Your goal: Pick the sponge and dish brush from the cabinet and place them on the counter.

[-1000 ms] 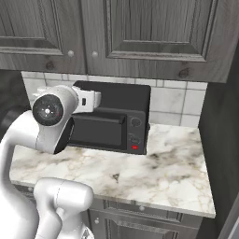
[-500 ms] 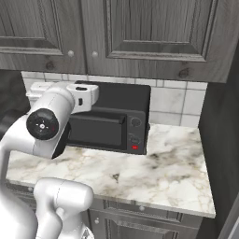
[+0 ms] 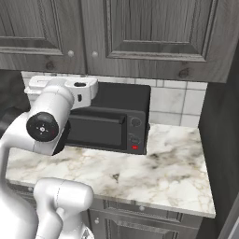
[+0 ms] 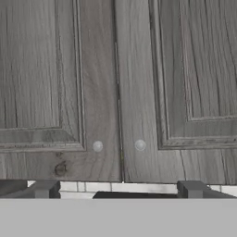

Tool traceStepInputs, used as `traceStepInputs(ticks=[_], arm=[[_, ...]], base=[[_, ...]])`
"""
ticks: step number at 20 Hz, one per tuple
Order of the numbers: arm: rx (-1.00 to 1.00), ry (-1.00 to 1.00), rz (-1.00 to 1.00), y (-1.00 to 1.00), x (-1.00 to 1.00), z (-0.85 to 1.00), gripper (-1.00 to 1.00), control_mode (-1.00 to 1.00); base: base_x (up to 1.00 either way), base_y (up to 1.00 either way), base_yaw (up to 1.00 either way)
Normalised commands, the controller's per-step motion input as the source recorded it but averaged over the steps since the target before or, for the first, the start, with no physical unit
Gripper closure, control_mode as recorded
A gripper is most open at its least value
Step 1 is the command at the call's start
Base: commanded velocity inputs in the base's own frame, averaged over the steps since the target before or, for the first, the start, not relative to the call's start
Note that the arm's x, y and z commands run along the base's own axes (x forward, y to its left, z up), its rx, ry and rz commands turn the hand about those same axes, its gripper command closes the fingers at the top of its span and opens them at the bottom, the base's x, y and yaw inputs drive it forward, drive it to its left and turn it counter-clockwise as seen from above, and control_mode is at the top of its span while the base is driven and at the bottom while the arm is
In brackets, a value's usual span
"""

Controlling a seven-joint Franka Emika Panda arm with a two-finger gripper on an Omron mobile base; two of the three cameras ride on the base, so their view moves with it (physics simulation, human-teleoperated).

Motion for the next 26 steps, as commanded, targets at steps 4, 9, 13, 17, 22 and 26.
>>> traceStepInputs(ticks=[4, 9, 13, 17, 22, 26], arm=[[0.00, -0.12, 0.00, 0.01, 0.00, 0.13, -1.00, -1.00], [-0.01, -0.05, -0.02, 0.11, 0.01, 0.02, -1.00, -1.00], [-0.01, 0.00, -0.04, 0.15, 0.05, 0.00, -1.00, -1.00], [0.00, 0.00, -0.05, 0.02, 0.10, 0.11, -1.00, -1.00], [0.00, 0.00, -0.03, 0.00, 0.13, 0.10, -1.00, -1.00], [0.00, 0.00, 0.00, 0.00, 0.17, 0.00, -1.00, -1.00]], base=[[0.00, 0.00, 0.00], [0.00, 0.00, 0.00], [0.00, 0.00, 0.00], [0.00, 0.00, 0.00], [0.00, 0.00, 0.00], [0.00, 0.00, 0.00]])
